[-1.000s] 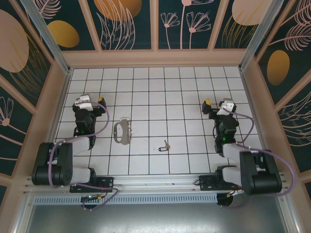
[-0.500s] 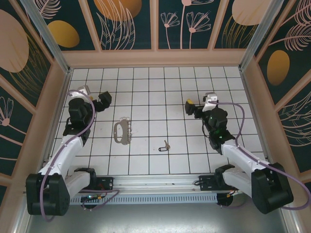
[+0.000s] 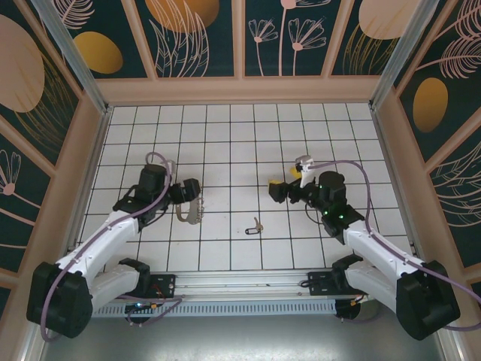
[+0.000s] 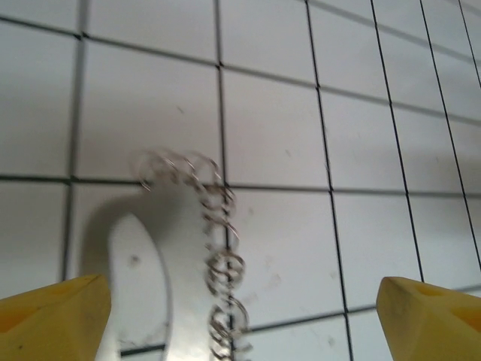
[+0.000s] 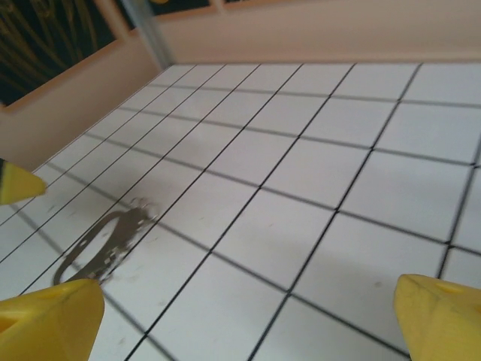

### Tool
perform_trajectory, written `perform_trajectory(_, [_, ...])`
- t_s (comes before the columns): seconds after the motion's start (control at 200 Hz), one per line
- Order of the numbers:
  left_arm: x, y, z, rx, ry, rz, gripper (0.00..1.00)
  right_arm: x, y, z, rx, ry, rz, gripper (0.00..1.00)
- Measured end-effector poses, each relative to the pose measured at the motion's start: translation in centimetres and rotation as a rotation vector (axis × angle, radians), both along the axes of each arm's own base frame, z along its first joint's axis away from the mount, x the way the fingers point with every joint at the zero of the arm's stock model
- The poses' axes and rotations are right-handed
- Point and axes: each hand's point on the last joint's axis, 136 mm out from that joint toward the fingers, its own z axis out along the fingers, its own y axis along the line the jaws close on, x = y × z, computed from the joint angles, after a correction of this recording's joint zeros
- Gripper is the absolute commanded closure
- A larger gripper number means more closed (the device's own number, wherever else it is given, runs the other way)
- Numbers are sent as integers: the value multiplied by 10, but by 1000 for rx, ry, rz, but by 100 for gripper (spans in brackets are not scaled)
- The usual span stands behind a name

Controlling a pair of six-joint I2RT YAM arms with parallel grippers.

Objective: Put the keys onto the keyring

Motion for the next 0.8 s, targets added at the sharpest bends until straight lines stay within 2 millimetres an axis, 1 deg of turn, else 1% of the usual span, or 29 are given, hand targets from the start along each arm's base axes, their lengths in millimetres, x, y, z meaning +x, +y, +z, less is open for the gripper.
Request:
perform_trajectory(0.055, [-7,-10,-8,-1,27,-27,13,-5,6,-3,6,20,29,1])
perform_trajectory(0.13, [-15,-18,-20,-1,63,-42,15,-9,11,-8,9,46,55,1])
perform_trajectory(0.245, [-26,-26,-39,17,118,-59,18,-10,12,-12,4,62,62,1])
perform_trajectory(0.335, [-32,-33,-49,13,142,-72,20,-10,12,-12,4,62,62,1])
perform_trajectory(0.515, [-39,-49,-63,11,175,-100,21,-10,12,-12,3,62,61,1])
perform_trajectory(0.636, [-42,-51,-70,11,191,-98,21,-10,11,-10,5,54,59,1])
perform_trajectory(0.801, [-40,-54,-69,0,182,-93,22,-11,9,-3,10,34,52,1])
